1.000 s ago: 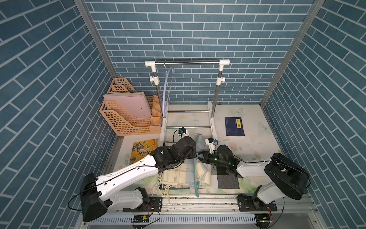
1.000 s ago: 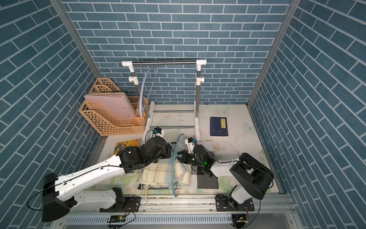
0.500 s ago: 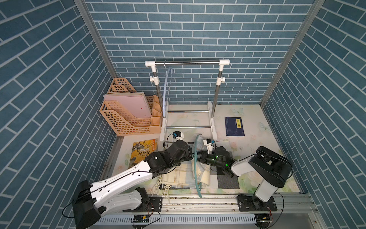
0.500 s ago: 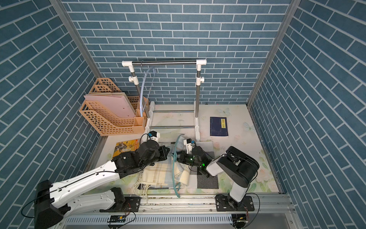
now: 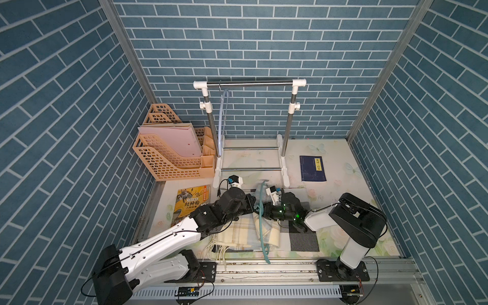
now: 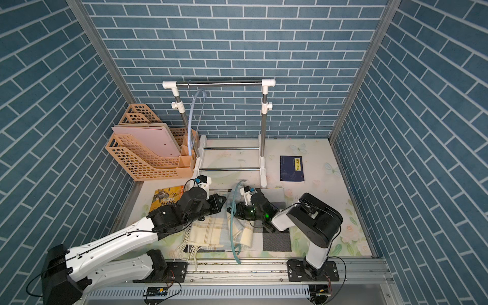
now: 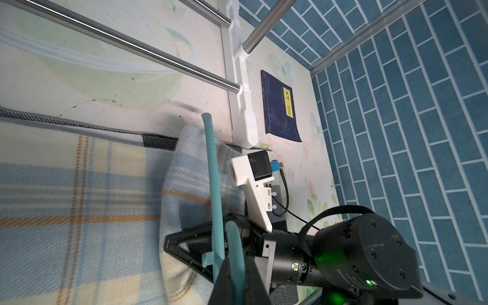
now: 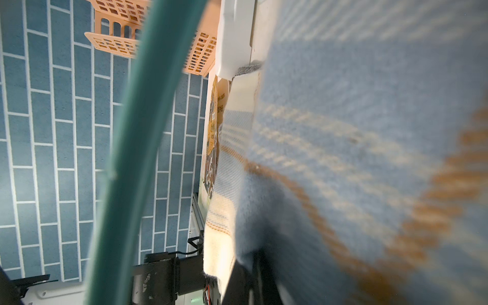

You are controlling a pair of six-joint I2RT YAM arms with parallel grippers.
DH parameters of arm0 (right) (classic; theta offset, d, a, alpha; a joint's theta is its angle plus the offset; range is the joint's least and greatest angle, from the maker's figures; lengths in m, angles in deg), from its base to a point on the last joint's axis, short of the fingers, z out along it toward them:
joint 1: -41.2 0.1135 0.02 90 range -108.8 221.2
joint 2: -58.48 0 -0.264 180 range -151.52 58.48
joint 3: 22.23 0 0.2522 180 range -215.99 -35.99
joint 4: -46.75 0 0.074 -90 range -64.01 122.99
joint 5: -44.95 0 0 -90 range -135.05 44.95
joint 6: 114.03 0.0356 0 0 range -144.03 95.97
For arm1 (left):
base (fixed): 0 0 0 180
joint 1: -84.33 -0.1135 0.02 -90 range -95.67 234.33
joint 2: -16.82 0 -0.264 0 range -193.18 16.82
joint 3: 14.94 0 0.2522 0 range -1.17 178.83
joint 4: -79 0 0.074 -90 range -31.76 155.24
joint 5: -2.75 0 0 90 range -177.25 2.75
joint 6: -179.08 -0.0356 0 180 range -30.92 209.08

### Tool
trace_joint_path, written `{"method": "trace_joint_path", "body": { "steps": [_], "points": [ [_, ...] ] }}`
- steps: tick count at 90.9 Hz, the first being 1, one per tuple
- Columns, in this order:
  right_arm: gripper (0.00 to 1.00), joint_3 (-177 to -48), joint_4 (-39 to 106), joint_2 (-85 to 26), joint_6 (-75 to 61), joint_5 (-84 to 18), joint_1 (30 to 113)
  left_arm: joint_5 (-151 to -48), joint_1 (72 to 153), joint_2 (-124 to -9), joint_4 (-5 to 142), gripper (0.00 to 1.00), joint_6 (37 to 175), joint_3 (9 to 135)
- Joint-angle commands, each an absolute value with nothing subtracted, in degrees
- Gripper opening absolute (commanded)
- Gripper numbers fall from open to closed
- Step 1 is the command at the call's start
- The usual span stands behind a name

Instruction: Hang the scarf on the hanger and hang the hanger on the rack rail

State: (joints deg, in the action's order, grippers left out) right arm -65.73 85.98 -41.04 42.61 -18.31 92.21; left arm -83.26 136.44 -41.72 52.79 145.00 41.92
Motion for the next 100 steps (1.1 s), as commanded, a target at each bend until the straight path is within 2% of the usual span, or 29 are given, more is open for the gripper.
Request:
{"method": "trace_joint_path", "body": {
  "steps": [1, 18, 24, 27, 32, 38, 53, 71, 87, 100],
  "points": [
    [0.0, -66.9, 82.0, -38.3, 38.4, -14.4, 93.2, -85.5, 135.4, -39.9, 57.0, 0.0, 144.1, 41.9],
    [0.01, -69.3, 77.8, -40.4, 36.9, -14.6, 93.2, -86.8, 135.4, -41.0, 58.6, 0.0, 144.5, 40.7],
    [0.27, -69.2, 77.4, -40.8, 37.2, -15.2, 93.2, -86.6, 135.3, -41.9, 58.0, 0.0, 145.0, 40.3],
    [0.37, -68.9, 77.5, -40.3, 37.5, -15.9, 93.2, -86.3, 135.3, -42.3, 57.7, 0.0, 145.2, 40.2],
    [0.46, -68.3, 76.9, -38.5, 37.5, -17.1, 93.2, -85.6, 135.3, -42.7, 56.4, 0.0, 145.2, 40.4],
    [0.53, -68.2, 73.9, -35.4, 36.4, -19.4, 93.2, -84.4, 135.3, -43.0, 54.7, 0.0, 145.0, 40.9],
    [0.57, -67.2, 66.0, -27.7, 34.6, -24.4, 93.2, -82.8, 135.1, -43.4, 51.7, 0.0, 144.1, 41.5],
    [0.6, -66.5, 57.6, -21.9, 33.5, -25.7, 93.0, -82.6, 135.0, -43.5, 50.9, 0.0, 143.4, 41.9],
    [0.7, -66.2, 51.7, -14.7, 31.4, -26.5, 92.9, -83.0, 135.1, -43.9, 50.5, 0.0, 142.7, 43.1],
    [0.72, -66.7, 44.0, -7.4, 28.2, -31.2, 92.9, -82.8, 135.0, -45.4, 48.7, 0.0, 141.4, 45.4]
  ]
}}
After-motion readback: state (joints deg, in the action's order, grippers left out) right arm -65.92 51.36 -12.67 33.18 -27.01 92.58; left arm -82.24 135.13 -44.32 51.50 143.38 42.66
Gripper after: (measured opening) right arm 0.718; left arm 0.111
